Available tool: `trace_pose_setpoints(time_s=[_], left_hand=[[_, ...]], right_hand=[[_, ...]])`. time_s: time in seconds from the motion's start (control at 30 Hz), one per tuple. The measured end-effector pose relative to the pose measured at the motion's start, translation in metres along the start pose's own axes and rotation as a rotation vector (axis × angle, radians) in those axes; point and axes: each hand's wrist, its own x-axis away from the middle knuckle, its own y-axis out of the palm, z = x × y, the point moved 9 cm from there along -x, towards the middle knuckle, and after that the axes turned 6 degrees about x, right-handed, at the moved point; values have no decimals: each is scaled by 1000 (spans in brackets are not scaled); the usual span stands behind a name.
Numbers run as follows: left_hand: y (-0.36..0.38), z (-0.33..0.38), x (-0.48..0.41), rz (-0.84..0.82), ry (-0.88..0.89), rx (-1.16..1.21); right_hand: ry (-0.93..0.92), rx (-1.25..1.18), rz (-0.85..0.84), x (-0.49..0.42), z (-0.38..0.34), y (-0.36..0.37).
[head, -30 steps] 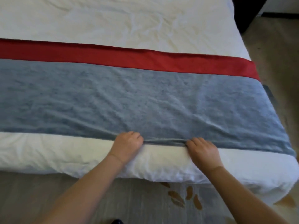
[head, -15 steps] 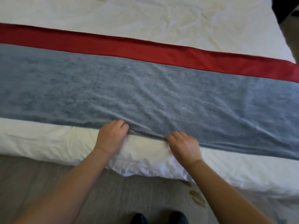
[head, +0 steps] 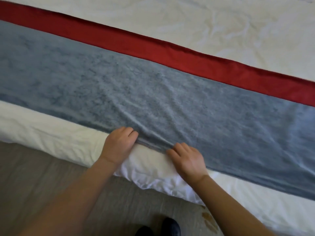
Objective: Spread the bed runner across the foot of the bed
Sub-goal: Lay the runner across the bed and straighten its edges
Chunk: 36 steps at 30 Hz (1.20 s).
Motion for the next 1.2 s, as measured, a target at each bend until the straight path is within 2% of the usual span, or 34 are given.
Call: trace_pose_setpoints(time_s=[0.17, 0.27, 0.37, 0.5, 0.6, 0.7, 0.8, 0.9, 1.03, 1.2], left_hand=[[-20, -56, 11, -12, -80, -57], [-21, -75, 20, -35, -125, -59], [-14, -70, 27, -35, -87, -8], [-19, -75, 30, 39, 22, 81], [-33, -94, 33, 78, 106, 64], [-46, -151, 47, 83, 71, 25], [-65, -225, 56, 55, -9, -26], [-82, -276, 63, 14, -35, -52], [-88, -288, 70, 7, 9, -63], [-70, -288, 79, -41, 23, -43]], right_hand=[[33, -29, -130, -71, -45, 32], [103, -61, -210, -76, -56, 44], [107, -59, -261, -67, -62, 53], [93, 20, -215, -74, -72, 51], [105, 51, -193, -87, -92, 56], [146, 60, -147, -114, -122, 62], [112, 59, -99, -156, -165, 63], [95, 74, -130, -198, -202, 73], [139, 125, -222, -231, -223, 91], [122, -11, -186, -225, -233, 98]])
